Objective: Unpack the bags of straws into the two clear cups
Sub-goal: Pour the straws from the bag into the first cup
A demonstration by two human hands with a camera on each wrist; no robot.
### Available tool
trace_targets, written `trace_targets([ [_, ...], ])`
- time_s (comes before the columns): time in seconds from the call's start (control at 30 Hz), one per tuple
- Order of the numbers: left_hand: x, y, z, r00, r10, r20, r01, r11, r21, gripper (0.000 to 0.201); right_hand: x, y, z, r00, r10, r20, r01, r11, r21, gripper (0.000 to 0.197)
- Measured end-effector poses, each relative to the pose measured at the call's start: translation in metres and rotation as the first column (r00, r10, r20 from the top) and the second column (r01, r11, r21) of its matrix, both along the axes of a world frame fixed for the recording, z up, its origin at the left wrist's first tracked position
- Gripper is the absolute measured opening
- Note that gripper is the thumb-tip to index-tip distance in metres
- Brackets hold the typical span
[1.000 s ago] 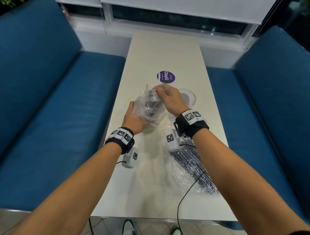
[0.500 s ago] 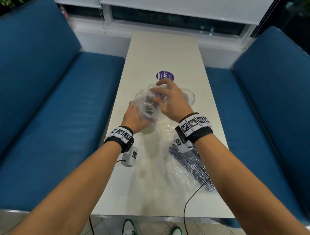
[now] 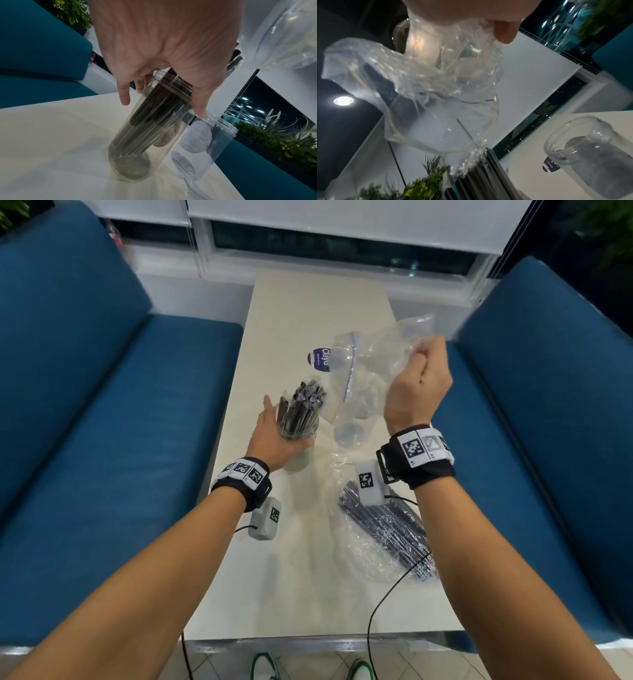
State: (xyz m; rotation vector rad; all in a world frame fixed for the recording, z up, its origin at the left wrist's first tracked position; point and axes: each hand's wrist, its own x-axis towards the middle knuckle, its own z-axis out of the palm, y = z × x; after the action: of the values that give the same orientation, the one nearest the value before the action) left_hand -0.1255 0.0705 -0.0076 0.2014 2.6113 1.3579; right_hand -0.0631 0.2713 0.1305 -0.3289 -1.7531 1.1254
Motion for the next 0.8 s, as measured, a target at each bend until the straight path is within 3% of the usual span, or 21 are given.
trace_targets([
  [0.07, 0.008, -0.003, 0.004, 0.999, -0.006, 0.049, 0.004, 0.999, 0.033, 0.151, 0.016, 0.006, -0.001, 0.998, -0.049, -0.049, 0.045, 0.995, -0.084, 0.031],
  [0.13, 0.025, -0.009, 0.002, 0.998, 0.035, 0.048, -0.032, 0.998, -0.055, 0.14, 0.032, 0.009, -0.013, 0.995, -0.095, -0.026, 0.087, 0.974, -0.209, 0.039],
  [0.2, 0.049, -0.017, -0.006, 0.979, 0.2, -0.043, -0.204, 0.969, -0.136, 0.098, 0.049, 0.009, -0.038, 0.993, -0.102, 0.062, 0.117, 0.944, -0.308, 0.037],
  [0.27, 0.078, -0.023, -0.015, 0.932, 0.342, -0.12, -0.345, 0.939, -0.009, 0.051, 0.069, 0.002, -0.07, 0.982, -0.064, 0.179, 0.122, 0.935, -0.332, 0.025],
  [0.3, 0.093, -0.025, -0.019, 0.935, 0.342, -0.097, -0.33, 0.937, 0.116, 0.036, 0.079, -0.005, -0.087, 0.971, -0.022, 0.237, 0.103, 0.935, -0.338, 0.021],
  [0.37, 0.121, -0.025, -0.02, 0.978, 0.208, 0.012, -0.201, 0.927, 0.318, 0.017, 0.096, -0.022, -0.119, 0.93, 0.117, 0.348, 0.014, 0.936, -0.352, 0.019],
  [0.4, 0.133, -0.025, -0.015, 0.991, 0.112, 0.066, -0.129, 0.915, 0.382, 0.024, 0.104, -0.032, -0.132, 0.897, 0.201, 0.395, -0.05, 0.932, -0.359, 0.017],
  [0.47, 0.148, -0.021, -0.01, 0.976, -0.059, 0.209, -0.056, 0.862, 0.504, 0.059, 0.117, -0.051, -0.149, 0.82, 0.35, 0.453, -0.192, 0.913, -0.359, 0.015],
  [0.53, 0.155, -0.017, -0.011, 0.952, -0.084, 0.294, -0.098, 0.826, 0.555, 0.079, 0.127, -0.064, -0.156, 0.737, 0.463, 0.493, -0.336, 0.883, -0.326, 0.014],
  [0.6, 0.156, -0.014, -0.016, 0.964, 0.014, 0.264, -0.153, 0.845, 0.512, 0.068, 0.134, -0.073, -0.16, 0.593, 0.578, 0.561, -0.462, 0.815, -0.35, 0.01],
  [0.67, 0.151, -0.013, -0.025, 0.973, 0.146, 0.181, -0.209, 0.888, 0.41, 0.044, 0.14, -0.076, -0.167, 0.415, 0.656, 0.63, -0.54, 0.735, -0.41, 0.019],
  [0.7, 0.147, -0.013, -0.029, 0.971, 0.199, 0.133, -0.234, 0.905, 0.355, 0.039, 0.143, -0.074, -0.169, 0.363, 0.657, 0.66, -0.56, 0.72, -0.409, 0.028],
  [0.73, 0.143, -0.015, -0.034, 0.969, 0.233, 0.082, -0.247, 0.923, 0.294, 0.037, 0.144, -0.071, -0.169, 0.352, 0.642, 0.68, -0.568, 0.725, -0.39, 0.039],
  [0.8, 0.138, -0.018, -0.042, 0.964, 0.262, -0.046, -0.252, 0.954, 0.16, 0.041, 0.145, -0.057, -0.162, 0.444, 0.588, 0.676, -0.502, 0.788, -0.356, 0.047],
])
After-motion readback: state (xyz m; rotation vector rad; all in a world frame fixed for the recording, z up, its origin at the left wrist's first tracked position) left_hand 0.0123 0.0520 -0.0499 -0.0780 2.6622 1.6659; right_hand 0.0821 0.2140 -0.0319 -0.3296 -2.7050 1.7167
